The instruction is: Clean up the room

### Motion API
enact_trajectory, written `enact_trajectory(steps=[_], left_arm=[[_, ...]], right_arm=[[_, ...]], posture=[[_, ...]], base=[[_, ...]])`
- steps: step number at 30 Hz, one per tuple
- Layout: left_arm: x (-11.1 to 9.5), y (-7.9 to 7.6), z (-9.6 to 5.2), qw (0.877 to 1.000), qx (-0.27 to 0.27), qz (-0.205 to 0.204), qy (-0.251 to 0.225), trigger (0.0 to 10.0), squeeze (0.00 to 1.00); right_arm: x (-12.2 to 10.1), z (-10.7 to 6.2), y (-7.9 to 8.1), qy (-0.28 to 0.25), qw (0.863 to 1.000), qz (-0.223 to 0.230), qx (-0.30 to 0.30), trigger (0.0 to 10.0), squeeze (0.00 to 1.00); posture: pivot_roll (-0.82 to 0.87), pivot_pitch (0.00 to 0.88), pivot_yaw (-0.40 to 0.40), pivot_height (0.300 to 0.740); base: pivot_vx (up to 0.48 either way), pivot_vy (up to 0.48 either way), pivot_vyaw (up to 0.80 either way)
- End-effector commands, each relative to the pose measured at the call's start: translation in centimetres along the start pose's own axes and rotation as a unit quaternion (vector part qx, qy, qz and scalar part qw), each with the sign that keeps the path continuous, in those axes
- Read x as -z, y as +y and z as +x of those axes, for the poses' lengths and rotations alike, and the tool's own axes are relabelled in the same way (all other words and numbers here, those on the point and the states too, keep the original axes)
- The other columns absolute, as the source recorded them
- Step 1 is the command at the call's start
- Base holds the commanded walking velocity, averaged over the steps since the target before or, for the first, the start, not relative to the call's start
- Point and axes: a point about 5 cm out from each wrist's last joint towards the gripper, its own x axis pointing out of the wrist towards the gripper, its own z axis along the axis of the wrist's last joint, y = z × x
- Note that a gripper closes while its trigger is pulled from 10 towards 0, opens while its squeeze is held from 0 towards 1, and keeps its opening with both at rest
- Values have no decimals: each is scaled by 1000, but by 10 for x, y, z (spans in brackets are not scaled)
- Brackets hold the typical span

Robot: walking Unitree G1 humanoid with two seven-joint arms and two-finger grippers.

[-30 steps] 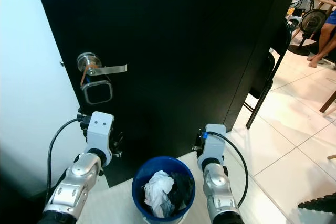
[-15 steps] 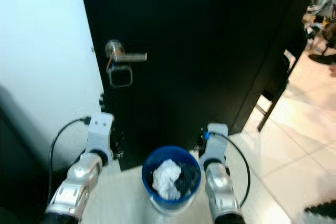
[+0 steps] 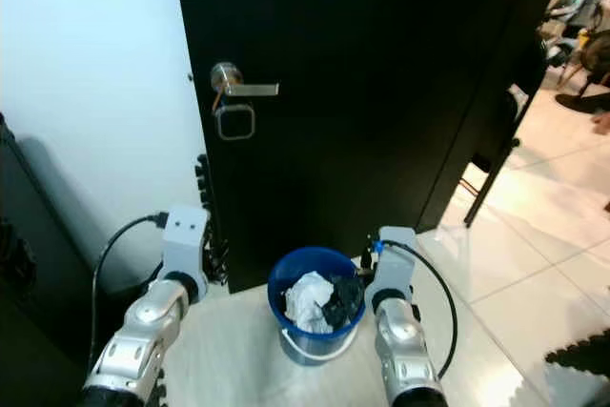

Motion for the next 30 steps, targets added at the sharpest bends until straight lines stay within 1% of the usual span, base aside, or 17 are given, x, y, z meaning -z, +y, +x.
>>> enact_trajectory(steps=[1, 17, 21, 27, 29, 30], left_arm=[[1, 0, 0, 1000, 2, -1, 2, 10000, 0], [3, 0, 1, 1000, 2, 7, 12, 10000, 0], [4, 0, 1, 1000, 2, 10, 15, 10000, 0], [12, -2, -1, 999, 11, 17, 29, 10000, 0], [12, -2, -1, 999, 14, 34, 27, 10000, 0], [12, -2, -1, 999, 14, 34, 27, 10000, 0]], right_arm=[[-1, 0, 0, 1, 1000, -2, 0, 10000, 0], [-1, 2, -1, 8, 1000, -9, 2, 10000, 0], [0, 2, -2, 14, 1000, -15, 4, 10000, 0], [5, -1, -4, 22, 999, -13, 19, 10000, 0], [10, -4, -3, 28, 999, -15, 20, 10000, 0], [10, -4, -3, 28, 999, -15, 20, 10000, 0]], posture=[[99, 0, -87, 740], [99, 0, -90, 740], [99, 0, -90, 740], [103, 4, -79, 740], [112, 4, -78, 740], [112, 4, -78, 740]], base=[[0, 0, 0], [0, 0, 0], [0, 0, -456], [0, 0, -800], [0, 0, -800], [0, 0, -800]])
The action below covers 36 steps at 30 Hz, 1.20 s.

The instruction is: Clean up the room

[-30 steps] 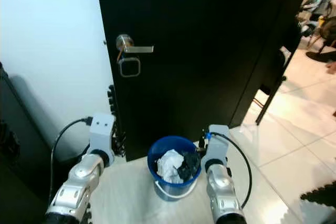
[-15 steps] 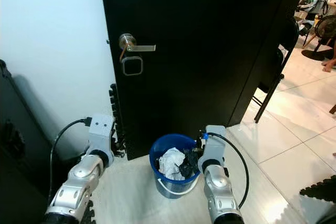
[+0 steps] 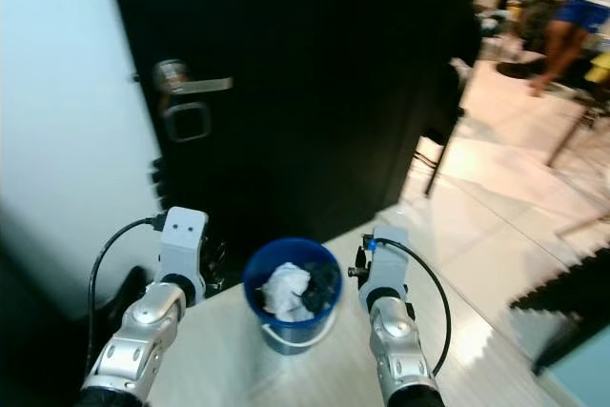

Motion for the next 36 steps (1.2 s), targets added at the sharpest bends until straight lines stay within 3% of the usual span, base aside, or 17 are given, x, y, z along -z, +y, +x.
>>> enact_trajectory(steps=[1, 20, 36], left_arm=[[5, -2, 0, 1000, 9, 18, 11, 10000, 0], [10, 19, -4, 999, -38, 19, 22, 10000, 0], [5, 13, 0, 999, -26, 26, 18, 10000, 0]], right_arm=[[6, -3, 0, 12, 1000, -5, 3, 10000, 0], [6, -1, -8, 15, 1000, -14, 22, 10000, 0], [14, -6, -19, 31, 998, -23, 52, 10000, 0]], posture=[[113, 4, -78, 740], [115, 0, -80, 740], [108, 0, -61, 740]], base=[[0, 0, -800], [0, 0, -800], [0, 0, -800]])
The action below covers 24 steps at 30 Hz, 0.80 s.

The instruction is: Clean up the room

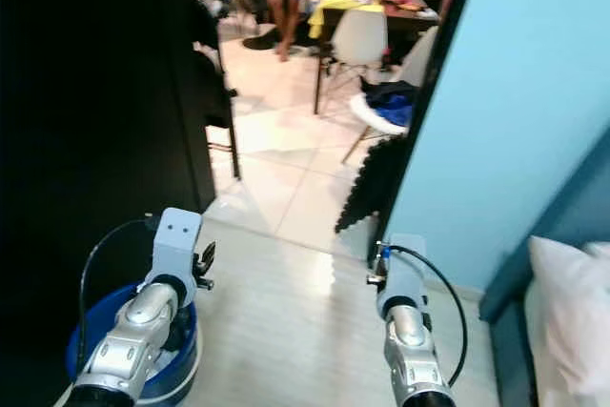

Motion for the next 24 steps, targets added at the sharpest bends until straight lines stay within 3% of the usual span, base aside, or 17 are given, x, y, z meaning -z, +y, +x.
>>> enact_trajectory(steps=[1, 9, 13, 16, 18, 19, 20, 21, 23, 24], left_arm=[[-4, -1, 2, 1000, 10, 20, -1, 10000, 0], [-43, 10, 10, 998, 8, 61, -35, 10000, 0], [-47, 12, 10, 997, 6, 66, -38, 10000, 0], [-56, 15, 14, 997, 7, 63, -51, 10000, 0], [-37, 15, 19, 999, -8, -8, -40, 10000, 0], [-37, 15, 19, 999, -8, -8, -40, 10000, 0], [-18, 13, 18, 999, -17, -21, -18, 10000, 0], [-18, 13, 18, 999, -17, -21, -18, 10000, 0], [8, 6, 10, 999, -15, -21, 20, 10000, 0], [8, 6, 10, 999, -15, -21, 20, 10000, 0]], right_arm=[[7, -2, 0, 15, 1000, -6, 4, 10000, 0], [12, -3, -4, 17, 1000, -4, 18, 10000, 0], [12, -3, -3, 16, 1000, -5, 17, 10000, 0], [5, -1, 1, 5, 1000, -7, 6, 10000, 0], [5, 0, 6, 8, 1000, -12, -1, 10000, 0], [5, 0, 6, 8, 1000, -12, -1, 10000, 0], [7, 0, 8, 13, 1000, -16, -5, 10000, 0], [7, 0, 8, 13, 1000, -16, -5, 10000, 0], [9, -1, 9, 13, 1000, -23, -11, 10000, 0], [9, -1, 9, 13, 1000, -23, -11, 10000, 0]], posture=[[114, 0, -39, 740], [223, 0, 10, 740], [227, 0, 10, 740], [165, 0, -44, 740], [109, 0, -46, 740], [109, 0, -46, 740], [109, 0, -49, 740], [109, 0, -49, 740], [102, 0, -45, 740], [102, 0, -45, 740]], base=[[0, 0, -800], [0, 0, -800], [0, 0, -800], [0, 0, -800], [0, 0, -800], [0, 0, -800], [0, 0, -800], [0, 0, -800], [0, 0, -800], [0, 0, -800]])
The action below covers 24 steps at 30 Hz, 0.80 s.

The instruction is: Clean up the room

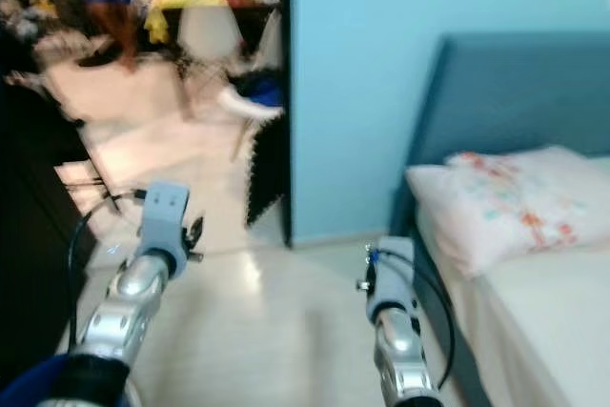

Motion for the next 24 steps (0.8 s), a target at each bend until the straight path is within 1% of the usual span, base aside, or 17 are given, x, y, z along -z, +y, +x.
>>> enact_trajectory(steps=[1, 3, 6, 7, 8, 11, 16, 18, 19, 24], left_arm=[[7, 0, -3, 1000, 0, 5, 10, 10000, 0], [8, -3, -6, 1000, 9, 8, 10, 10000, 0], [11, -3, -10, 1000, 3, 20, 13, 10000, 0], [14, 0, -11, 1000, -6, 26, 14, 10000, 0], [15, 4, -12, 999, -19, 23, 15, 10000, 0], [13, 13, -12, 999, -48, 3, -1, 10000, 0], [12, 16, -11, 999, -52, -5, -8, 10000, 0], [12, 15, -11, 999, -48, -4, -6, 10000, 0], [12, 10, -12, 999, -37, -2, -6, 10000, 0], [13, 3, -13, 1000, -24, 2, -4, 10000, 0]], right_arm=[[3, -2, 3, 3, 1000, -4, -6, 10000, 0], [3, -2, 2, 2, 1000, -1, -4, 10000, 0], [7, -4, 0, 5, 1000, -8, -2, 10000, 0], [7, -4, 1, 4, 1000, -12, -3, 10000, 0], [7, -5, 1, 1, 1000, -12, -2, 10000, 0], [6, -6, -3, -4, 1000, 7, 11, 10000, 0], [7, -7, -5, -1, 1000, 15, 15, 10000, 0], [8, -7, -5, 0, 1000, 14, 14, 10000, 0], [9, -8, -5, 0, 1000, 11, 16, 10000, 0], [12, -11, -6, 4, 1000, 9, 21, 10000, 0]], posture=[[102, 0, -45, 740], [107, 0, -46, 740], [107, 0, -45, 740], [104, 0, -43, 740], [105, 0, -47, 740], [107, 0, -55, 740], [106, 0, -61, 740], [103, 0, -56, 740], [103, 0, -55, 740], [94, 5, -52, 740]], base=[[0, 0, -800], [0, 0, -800], [0, 0, -800], [0, 0, -800], [0, 0, -800], [0, 0, -800], [0, 0, -800], [0, 0, -800], [0, 0, -800], [0, 0, -800]])
